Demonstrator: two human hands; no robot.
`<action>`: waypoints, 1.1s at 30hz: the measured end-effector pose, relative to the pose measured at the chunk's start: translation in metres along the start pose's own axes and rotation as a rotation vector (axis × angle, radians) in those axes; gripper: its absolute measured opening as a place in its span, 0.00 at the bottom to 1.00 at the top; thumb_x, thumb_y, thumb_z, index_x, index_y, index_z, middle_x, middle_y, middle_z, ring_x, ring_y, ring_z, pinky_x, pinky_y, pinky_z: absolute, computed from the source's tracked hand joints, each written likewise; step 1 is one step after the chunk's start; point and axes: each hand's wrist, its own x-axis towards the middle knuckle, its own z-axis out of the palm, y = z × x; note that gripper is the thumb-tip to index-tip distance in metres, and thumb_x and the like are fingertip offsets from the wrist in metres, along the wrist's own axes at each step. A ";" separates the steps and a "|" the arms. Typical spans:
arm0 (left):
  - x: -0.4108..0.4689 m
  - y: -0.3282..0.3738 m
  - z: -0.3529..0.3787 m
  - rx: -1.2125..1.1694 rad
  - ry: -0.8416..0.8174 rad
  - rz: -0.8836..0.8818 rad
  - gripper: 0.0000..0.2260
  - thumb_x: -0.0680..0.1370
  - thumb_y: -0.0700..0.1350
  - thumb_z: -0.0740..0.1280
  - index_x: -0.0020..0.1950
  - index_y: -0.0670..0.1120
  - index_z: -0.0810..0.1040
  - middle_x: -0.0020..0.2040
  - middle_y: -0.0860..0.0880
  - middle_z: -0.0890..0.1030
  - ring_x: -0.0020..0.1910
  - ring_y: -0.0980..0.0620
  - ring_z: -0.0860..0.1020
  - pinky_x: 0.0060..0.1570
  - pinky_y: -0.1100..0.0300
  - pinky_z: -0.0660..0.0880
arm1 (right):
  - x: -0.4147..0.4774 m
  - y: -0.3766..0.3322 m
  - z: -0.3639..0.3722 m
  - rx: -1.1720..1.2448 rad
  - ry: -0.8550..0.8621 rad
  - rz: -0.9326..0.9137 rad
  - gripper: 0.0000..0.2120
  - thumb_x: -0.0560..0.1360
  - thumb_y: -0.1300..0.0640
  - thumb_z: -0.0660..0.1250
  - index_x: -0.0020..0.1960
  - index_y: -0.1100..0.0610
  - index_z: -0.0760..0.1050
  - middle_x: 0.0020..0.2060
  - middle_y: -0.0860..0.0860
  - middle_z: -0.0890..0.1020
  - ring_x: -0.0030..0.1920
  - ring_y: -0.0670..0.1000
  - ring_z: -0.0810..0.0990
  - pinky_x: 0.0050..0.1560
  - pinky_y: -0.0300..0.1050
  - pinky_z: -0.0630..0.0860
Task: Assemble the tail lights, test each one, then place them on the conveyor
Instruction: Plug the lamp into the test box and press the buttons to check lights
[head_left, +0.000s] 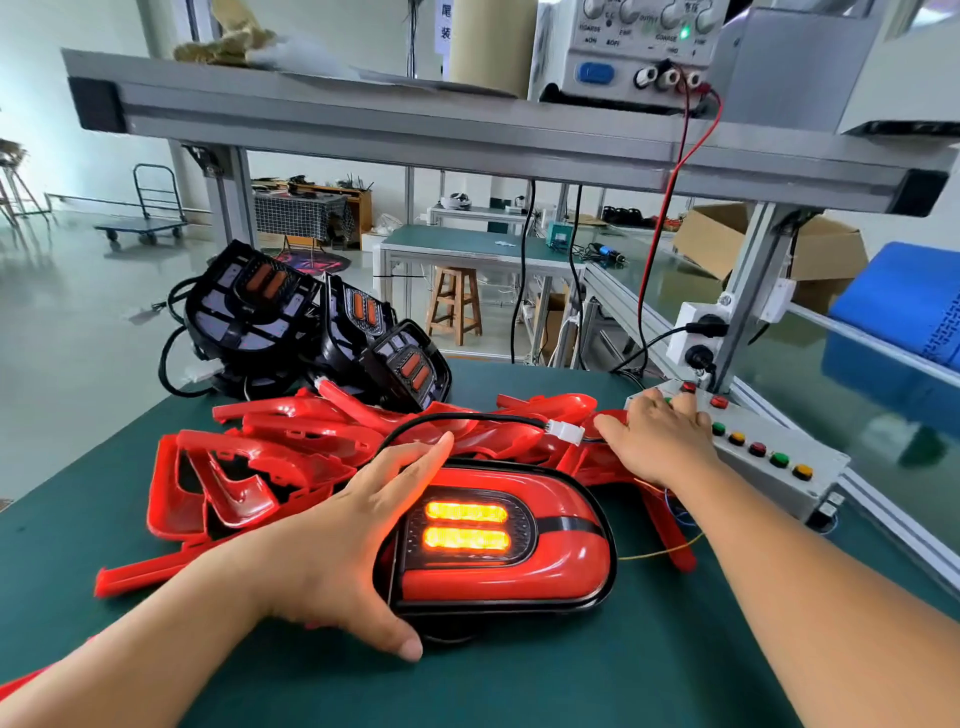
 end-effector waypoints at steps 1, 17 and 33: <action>0.000 0.000 0.000 -0.002 -0.001 0.001 0.63 0.57 0.65 0.79 0.66 0.74 0.26 0.68 0.76 0.34 0.67 0.77 0.37 0.68 0.69 0.48 | -0.001 0.000 0.000 -0.003 0.000 0.000 0.35 0.76 0.36 0.46 0.72 0.59 0.65 0.68 0.53 0.68 0.66 0.58 0.61 0.63 0.56 0.61; 0.001 -0.005 0.010 -0.049 0.090 0.037 0.61 0.59 0.65 0.78 0.68 0.73 0.28 0.69 0.75 0.37 0.73 0.67 0.50 0.68 0.71 0.53 | -0.031 0.008 0.001 -0.012 0.098 0.119 0.40 0.77 0.30 0.44 0.76 0.59 0.60 0.78 0.57 0.57 0.74 0.61 0.55 0.72 0.58 0.55; 0.001 -0.007 0.018 0.013 0.150 0.024 0.65 0.60 0.69 0.75 0.70 0.59 0.22 0.68 0.74 0.33 0.70 0.75 0.39 0.66 0.79 0.43 | -0.031 0.011 0.001 -0.144 0.043 0.114 0.43 0.76 0.29 0.41 0.75 0.60 0.61 0.75 0.56 0.63 0.72 0.59 0.60 0.66 0.55 0.58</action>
